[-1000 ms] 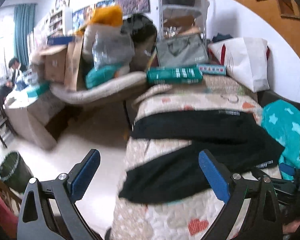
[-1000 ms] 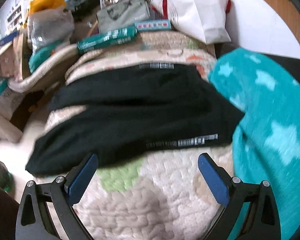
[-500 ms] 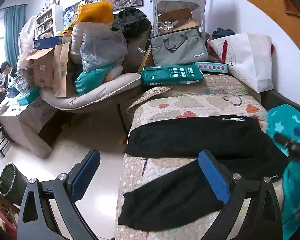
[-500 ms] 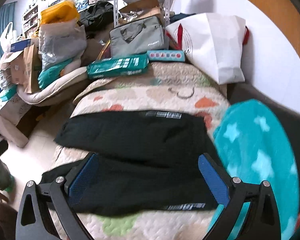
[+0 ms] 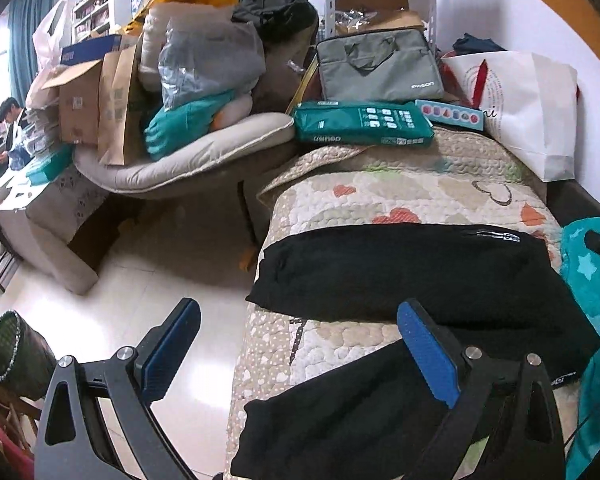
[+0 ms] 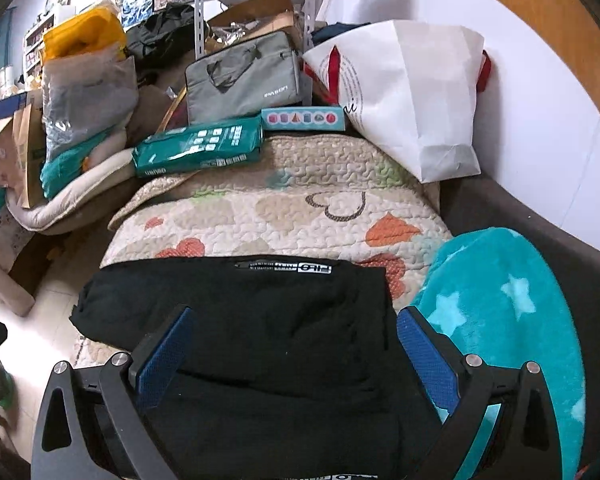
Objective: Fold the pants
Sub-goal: 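Grasp the waistband with the left gripper while the right gripper grasps it too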
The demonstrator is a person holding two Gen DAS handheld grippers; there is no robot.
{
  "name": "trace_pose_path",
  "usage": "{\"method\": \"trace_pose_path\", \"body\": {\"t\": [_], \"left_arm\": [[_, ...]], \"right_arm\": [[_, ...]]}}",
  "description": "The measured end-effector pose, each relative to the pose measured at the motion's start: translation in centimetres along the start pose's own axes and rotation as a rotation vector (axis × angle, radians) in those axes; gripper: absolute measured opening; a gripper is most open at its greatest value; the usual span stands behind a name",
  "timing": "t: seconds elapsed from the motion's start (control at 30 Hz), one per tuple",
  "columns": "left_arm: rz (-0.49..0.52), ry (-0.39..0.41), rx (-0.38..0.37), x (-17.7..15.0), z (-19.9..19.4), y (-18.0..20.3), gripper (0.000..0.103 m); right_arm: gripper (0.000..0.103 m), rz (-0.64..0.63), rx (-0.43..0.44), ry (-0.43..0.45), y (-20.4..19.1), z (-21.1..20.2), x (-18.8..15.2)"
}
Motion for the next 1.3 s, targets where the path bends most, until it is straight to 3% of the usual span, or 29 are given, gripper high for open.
{"method": "trace_pose_path", "body": {"t": [0.37, 0.43, 0.5, 0.67, 0.83, 0.93, 1.3], "left_arm": [[-0.016, -0.028, 0.003, -0.2, 2.5, -0.8, 0.099], [-0.007, -0.032, -0.008, 0.2, 3.3, -1.0, 0.099], [0.007, -0.039, -0.027, 0.9, 4.6, -1.3, 0.099], [-0.011, -0.115, -0.089, 2.6, 10.4, -3.5, 0.099], [-0.113, -0.177, -0.178, 3.1, 16.5, -6.0, 0.099], [-0.145, -0.194, -0.193, 3.3, 19.3, -6.6, 0.099], [-0.084, -0.290, -0.255, 5.0, 27.4, -5.3, 0.099]], "right_arm": [[0.102, -0.067, 0.026, -0.054, -1.7, 2.6, -0.9], [0.102, -0.053, 0.047, -0.081, -1.3, 3.5, -0.2], [0.102, -0.022, 0.096, -0.167, -0.4, 5.6, 0.4], [0.101, -0.058, 0.076, -0.223, 1.8, 9.8, 1.6], [0.095, -0.113, 0.089, -0.286, 3.0, 14.0, 3.6], [0.094, -0.168, 0.089, -0.289, 2.6, 15.9, 4.6], [0.088, -0.293, 0.136, -0.316, 1.0, 21.8, 4.4]]}}
Point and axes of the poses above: each gripper's, at about its wrist camera, not at the fingertips, and z roughly the way its jaws point, y to its right, x to its top, the point moved 4 cm from there along z, roughly the way its jaws point, and after that the axes turned 8 degrees about z, right-handed, at the moved point
